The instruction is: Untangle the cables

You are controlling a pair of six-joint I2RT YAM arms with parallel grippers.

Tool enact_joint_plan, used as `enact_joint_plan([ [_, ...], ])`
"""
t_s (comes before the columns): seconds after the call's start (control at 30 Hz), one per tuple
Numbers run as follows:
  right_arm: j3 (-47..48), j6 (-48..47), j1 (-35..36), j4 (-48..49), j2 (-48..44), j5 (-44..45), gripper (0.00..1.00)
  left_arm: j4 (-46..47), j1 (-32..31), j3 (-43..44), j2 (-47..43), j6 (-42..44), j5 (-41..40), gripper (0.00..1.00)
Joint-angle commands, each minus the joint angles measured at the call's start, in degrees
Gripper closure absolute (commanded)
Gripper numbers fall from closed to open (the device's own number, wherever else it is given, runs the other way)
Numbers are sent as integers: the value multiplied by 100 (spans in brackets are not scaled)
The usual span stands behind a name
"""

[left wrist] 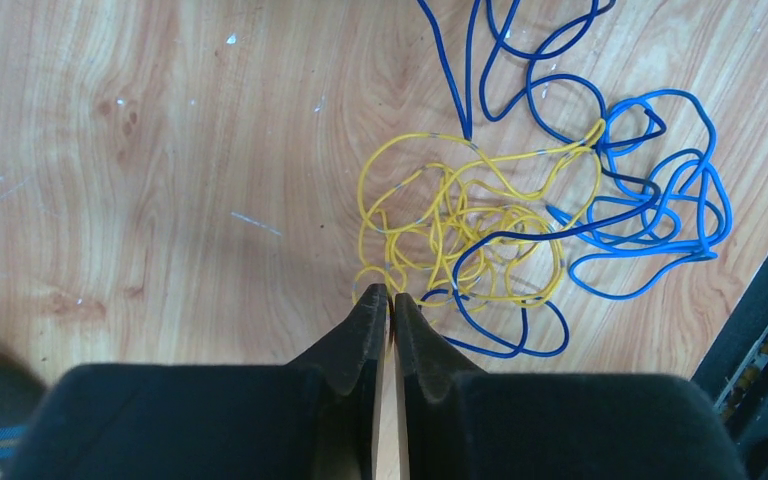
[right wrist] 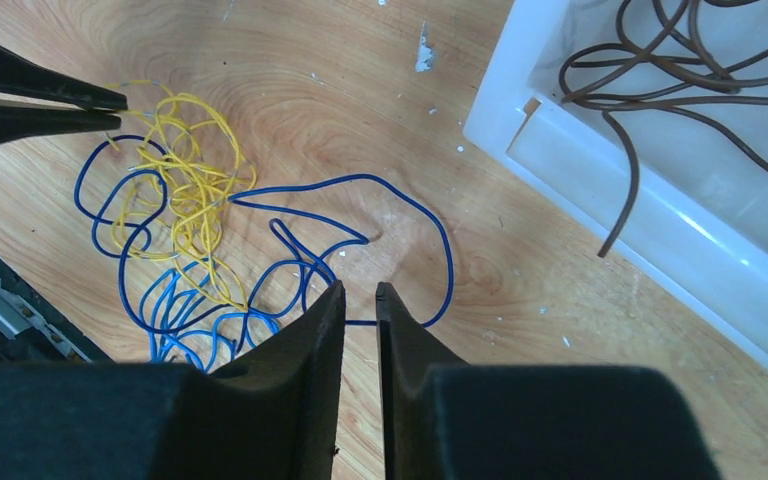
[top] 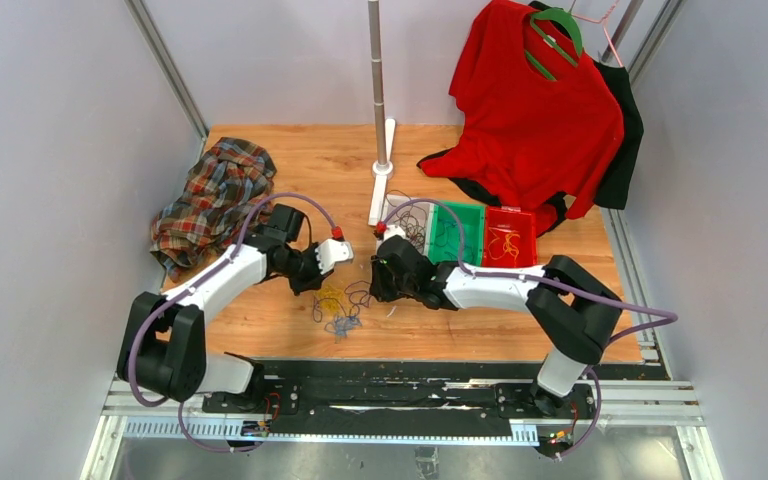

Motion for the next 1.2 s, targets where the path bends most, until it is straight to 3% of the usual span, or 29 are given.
enact_joint_plan([
  [0.0, -51, 36, 99, -213, -345, 298, 86, -48, -10, -70, -262, 217, -222, 92],
  [0.1, -173, 66, 99, -353, -527, 435, 89, -48, -10, -91, -384, 248, -376, 95],
  [0.2, -178, 215, 108, -593, -677, 561, 59, -145, -10, -82, -465, 255, -359, 96],
  [0.27, -204, 425, 131, -646, -789, 525, 45, -181, -10, -78, -519, 226, -327, 96],
  [0.43, -316, 1099, 255, -344, -818, 352, 34, -205, -8, -80, -562, 207, -315, 97],
  [0.63, -85, 1662, 278, -199, -238, 37, 38, -255, -10, -49, -612, 191, -325, 97],
  [0.8, 89, 1704, 305, -82, 66, 390, 43, -289, -6, -55, -636, 212, -354, 97],
  [1.17, 128, 1350, 246, 657, 218, 736, 81, -283, -10, -148, -843, 563, -869, 99],
])
